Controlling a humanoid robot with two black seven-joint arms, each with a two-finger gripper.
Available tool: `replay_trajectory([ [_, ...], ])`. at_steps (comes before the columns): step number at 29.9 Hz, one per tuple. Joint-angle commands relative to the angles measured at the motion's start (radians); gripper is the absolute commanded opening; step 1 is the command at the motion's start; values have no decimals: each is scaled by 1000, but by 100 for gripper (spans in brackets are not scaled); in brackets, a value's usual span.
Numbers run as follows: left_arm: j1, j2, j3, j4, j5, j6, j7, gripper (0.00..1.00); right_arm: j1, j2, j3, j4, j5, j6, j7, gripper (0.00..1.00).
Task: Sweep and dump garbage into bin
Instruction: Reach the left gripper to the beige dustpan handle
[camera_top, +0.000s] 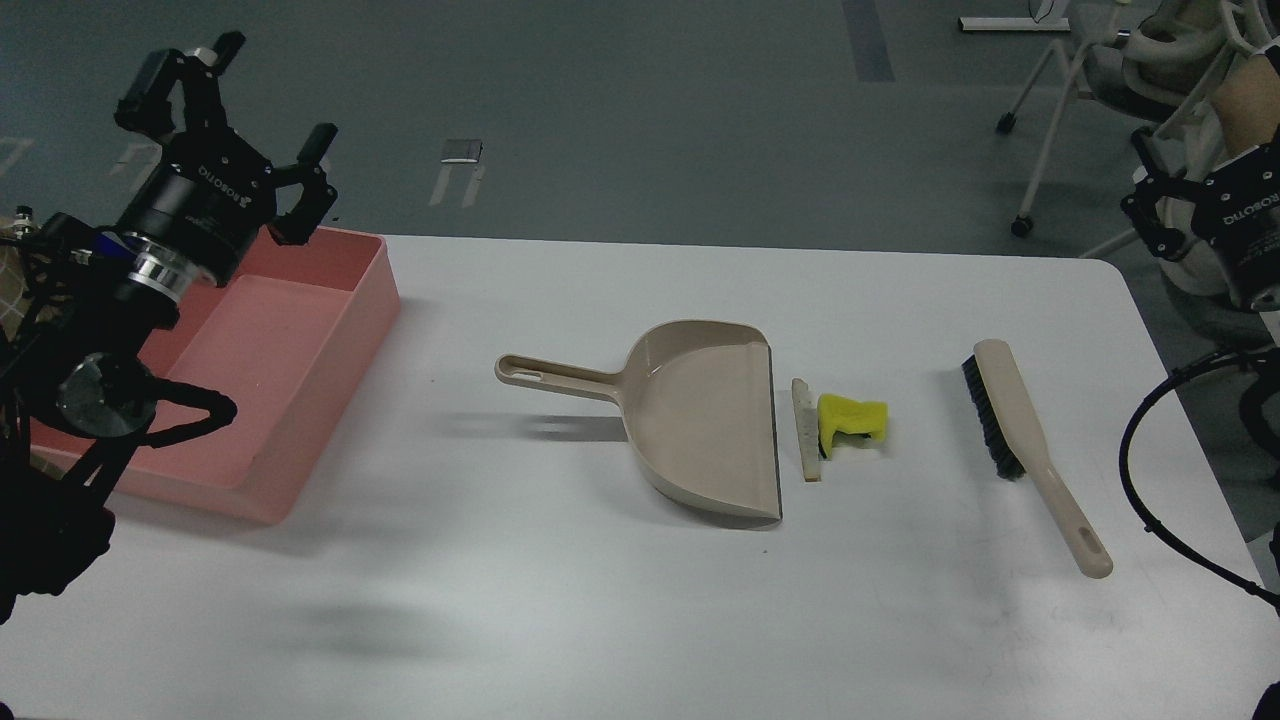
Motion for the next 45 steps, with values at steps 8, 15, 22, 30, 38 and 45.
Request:
replay_trajectory([
  [8, 340, 73, 6, -407, 246, 65, 5, 84, -111, -8, 91, 32, 1, -2, 5, 100],
  [15, 422, 32, 162, -415, 611, 126, 10, 84, -148, -5, 111, 72, 1, -2, 5, 100],
  [22, 365, -103, 232, -319, 647, 135, 25, 85, -155, -5, 114, 80, 1, -5, 5, 100],
  [30, 307, -198, 233, -190, 647, 134, 25, 86, -172, -11, 131, 80, 1, -5, 5, 100],
  [38, 164, -272, 348, 5, 647, 164, 23, 86, -183, -11, 131, 97, 0, -14, 3, 100],
  [45, 81, -315, 370, 116, 647, 166, 17, 84, -197, -11, 133, 117, 0, -27, 3, 100],
])
